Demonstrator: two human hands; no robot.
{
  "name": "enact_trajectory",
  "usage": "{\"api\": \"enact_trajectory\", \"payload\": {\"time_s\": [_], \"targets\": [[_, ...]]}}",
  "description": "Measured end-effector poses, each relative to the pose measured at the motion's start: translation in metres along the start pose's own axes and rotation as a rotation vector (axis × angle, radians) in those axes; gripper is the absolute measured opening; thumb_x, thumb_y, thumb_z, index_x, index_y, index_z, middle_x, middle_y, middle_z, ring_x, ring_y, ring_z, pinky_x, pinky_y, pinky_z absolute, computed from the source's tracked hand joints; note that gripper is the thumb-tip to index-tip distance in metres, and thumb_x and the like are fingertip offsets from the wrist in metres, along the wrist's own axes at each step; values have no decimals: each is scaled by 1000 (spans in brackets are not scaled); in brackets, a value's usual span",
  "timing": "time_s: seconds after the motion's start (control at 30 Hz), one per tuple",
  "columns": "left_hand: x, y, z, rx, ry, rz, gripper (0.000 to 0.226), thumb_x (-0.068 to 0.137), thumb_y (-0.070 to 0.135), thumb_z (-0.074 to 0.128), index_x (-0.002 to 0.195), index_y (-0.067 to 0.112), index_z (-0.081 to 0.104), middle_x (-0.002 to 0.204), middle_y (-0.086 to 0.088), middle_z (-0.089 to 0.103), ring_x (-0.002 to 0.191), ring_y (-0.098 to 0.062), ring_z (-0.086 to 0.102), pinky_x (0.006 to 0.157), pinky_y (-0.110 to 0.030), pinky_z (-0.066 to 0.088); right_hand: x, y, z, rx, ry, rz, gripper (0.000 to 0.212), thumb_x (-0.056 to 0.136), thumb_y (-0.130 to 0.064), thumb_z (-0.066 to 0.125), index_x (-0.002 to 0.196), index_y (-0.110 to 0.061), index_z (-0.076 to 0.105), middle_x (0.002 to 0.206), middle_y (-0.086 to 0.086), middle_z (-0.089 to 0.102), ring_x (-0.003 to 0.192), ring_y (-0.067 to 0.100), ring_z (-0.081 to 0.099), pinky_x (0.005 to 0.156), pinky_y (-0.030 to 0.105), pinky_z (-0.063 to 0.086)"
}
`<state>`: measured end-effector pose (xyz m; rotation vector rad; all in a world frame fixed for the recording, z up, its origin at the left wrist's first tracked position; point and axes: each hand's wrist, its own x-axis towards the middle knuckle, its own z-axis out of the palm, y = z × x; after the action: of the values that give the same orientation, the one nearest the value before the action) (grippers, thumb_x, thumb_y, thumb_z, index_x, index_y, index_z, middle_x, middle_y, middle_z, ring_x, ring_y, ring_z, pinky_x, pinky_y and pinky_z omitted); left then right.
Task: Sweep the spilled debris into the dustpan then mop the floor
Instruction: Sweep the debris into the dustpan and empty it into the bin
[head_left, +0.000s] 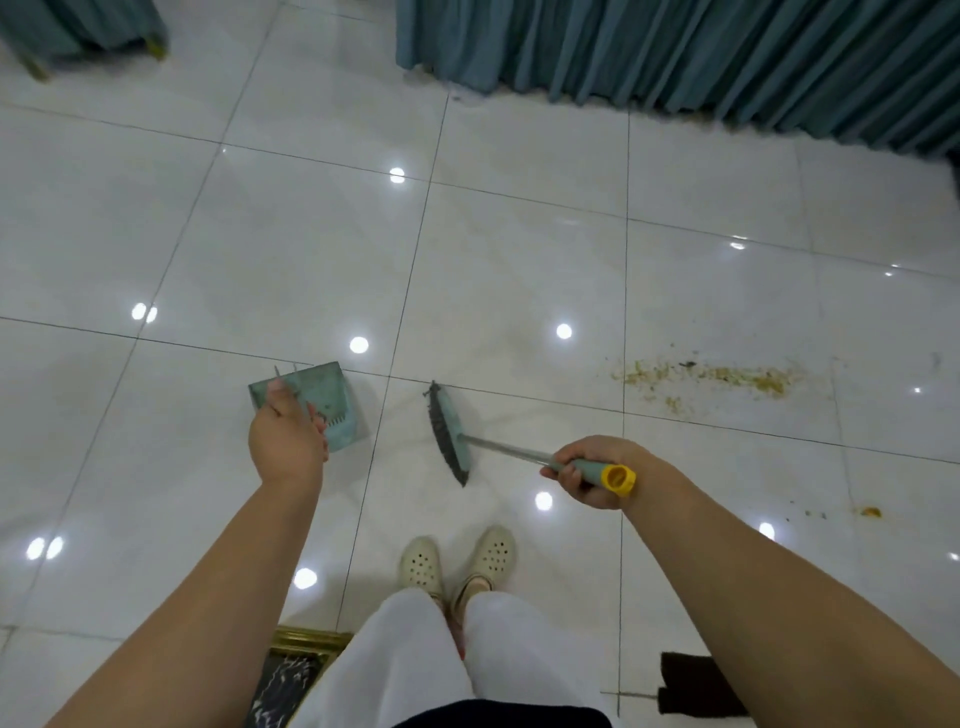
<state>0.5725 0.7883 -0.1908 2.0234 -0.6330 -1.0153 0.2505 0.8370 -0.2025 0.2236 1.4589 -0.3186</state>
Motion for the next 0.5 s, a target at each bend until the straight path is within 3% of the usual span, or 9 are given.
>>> {"api": "enact_trajectory", "payload": {"time_s": [0.17,0.3,0.5], "targets": [[-16,-5,22,4,-41,-15,57,96,53,25,60,14,47,50,-3,47,33,-12,38,40,-22,33,-8,-19,-50,47,46,-54,17,96,-6,46,92,9,53,68,12,51,29,9,45,28,15,40],[-27,-4,41,-31,-92,-59,54,96,53,27,64,14,49,54,-4,46,39,-14,36,39,-21,31,-16,-37,-91,56,104,-123,15,97,-5,45,108,5,46,80,16,53,29,10,45,28,15,40],[-40,7,70,-44,-106,-51,55,95,52,27,64,13,50,53,-3,46,36,-13,36,38,-20,32,-47,-65,-133,-26,95,-128,19,99,-7,42,114,5,45,45,11,55,29,8,44,28,14,39]]}}
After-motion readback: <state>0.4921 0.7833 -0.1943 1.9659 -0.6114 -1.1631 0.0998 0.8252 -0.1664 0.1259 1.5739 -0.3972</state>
